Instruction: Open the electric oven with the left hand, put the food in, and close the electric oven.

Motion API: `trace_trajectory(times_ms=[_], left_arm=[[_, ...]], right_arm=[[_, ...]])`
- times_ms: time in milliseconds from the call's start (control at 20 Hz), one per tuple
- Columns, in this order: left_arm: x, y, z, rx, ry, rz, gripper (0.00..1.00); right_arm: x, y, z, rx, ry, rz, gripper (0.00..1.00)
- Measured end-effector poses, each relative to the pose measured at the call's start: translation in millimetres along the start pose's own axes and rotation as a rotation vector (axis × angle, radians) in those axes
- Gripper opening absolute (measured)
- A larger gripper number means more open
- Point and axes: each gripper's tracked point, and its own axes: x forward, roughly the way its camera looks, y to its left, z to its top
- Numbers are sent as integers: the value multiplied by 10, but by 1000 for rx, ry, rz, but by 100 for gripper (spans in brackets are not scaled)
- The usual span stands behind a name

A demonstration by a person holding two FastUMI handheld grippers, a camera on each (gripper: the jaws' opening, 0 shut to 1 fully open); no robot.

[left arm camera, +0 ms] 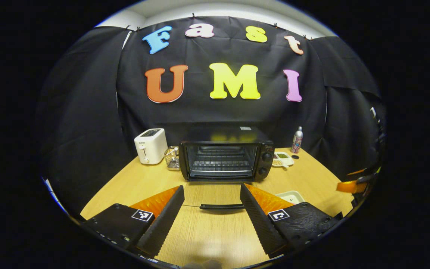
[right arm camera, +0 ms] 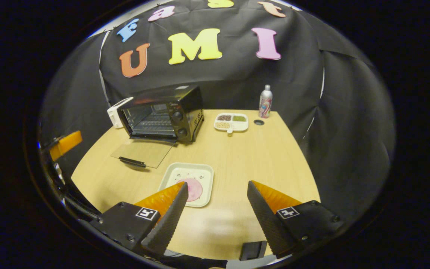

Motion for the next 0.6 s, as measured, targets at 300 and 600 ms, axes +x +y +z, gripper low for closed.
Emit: trace_trajectory(times_ms=[300, 600], left_arm=[[-544, -95, 530, 6, -93, 68, 96], [-805, -314, 794, 21, -122, 165, 96]], right_arm=[[747, 27, -285, 31, 143, 89, 80], [1238, 29, -501, 128, 322, 161, 63]])
